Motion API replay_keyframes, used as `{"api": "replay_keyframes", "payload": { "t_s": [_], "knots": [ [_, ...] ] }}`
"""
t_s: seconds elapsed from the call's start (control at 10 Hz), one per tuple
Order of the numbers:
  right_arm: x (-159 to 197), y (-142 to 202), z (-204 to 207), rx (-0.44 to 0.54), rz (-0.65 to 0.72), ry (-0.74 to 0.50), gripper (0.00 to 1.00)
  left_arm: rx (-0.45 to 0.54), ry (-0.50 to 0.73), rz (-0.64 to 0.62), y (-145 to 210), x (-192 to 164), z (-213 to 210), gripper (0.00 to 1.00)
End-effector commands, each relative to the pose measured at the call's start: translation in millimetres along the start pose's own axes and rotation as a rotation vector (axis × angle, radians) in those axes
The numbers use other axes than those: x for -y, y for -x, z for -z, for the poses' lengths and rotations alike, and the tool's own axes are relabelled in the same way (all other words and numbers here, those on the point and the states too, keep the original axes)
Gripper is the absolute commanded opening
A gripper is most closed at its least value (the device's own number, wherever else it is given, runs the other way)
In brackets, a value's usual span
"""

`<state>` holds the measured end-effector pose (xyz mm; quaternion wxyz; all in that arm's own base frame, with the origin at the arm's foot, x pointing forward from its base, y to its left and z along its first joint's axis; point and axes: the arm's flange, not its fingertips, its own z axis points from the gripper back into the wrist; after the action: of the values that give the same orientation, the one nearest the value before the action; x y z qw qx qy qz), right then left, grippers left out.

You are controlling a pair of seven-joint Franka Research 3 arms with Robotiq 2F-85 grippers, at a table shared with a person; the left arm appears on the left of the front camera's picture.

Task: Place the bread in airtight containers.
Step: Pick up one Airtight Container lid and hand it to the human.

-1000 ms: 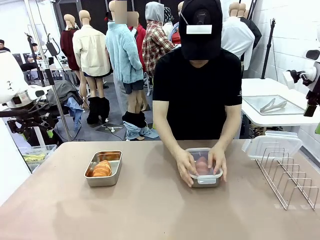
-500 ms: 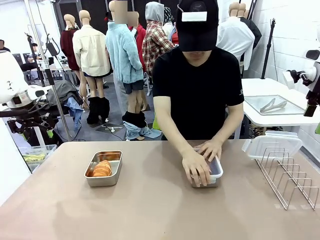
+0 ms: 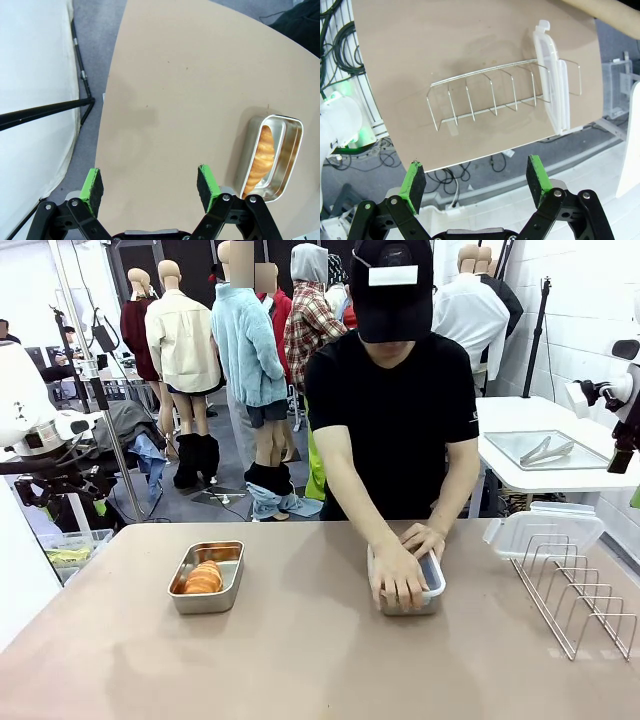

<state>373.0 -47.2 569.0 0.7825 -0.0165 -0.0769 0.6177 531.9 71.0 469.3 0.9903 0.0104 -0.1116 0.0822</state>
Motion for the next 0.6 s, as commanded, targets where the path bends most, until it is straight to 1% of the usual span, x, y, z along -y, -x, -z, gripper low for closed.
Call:
{"api": "replay_keyframes", "payload": {
  "t_s": [0.0, 0.5],
  "knots": [
    [-0.8, -2.5, -0.7, -0.023, 0.01, -0.007, 1.0, -0.004, -0.001, -0.008, 0.8, -1.2, -1.3, 0.97],
    [-0.8, -2.5, -0.7, -0.023, 0.01, -0.007, 1.0, -0.004, -0.001, -0.008, 0.8, -1.2, -1.3, 0.97]
  ]
}}
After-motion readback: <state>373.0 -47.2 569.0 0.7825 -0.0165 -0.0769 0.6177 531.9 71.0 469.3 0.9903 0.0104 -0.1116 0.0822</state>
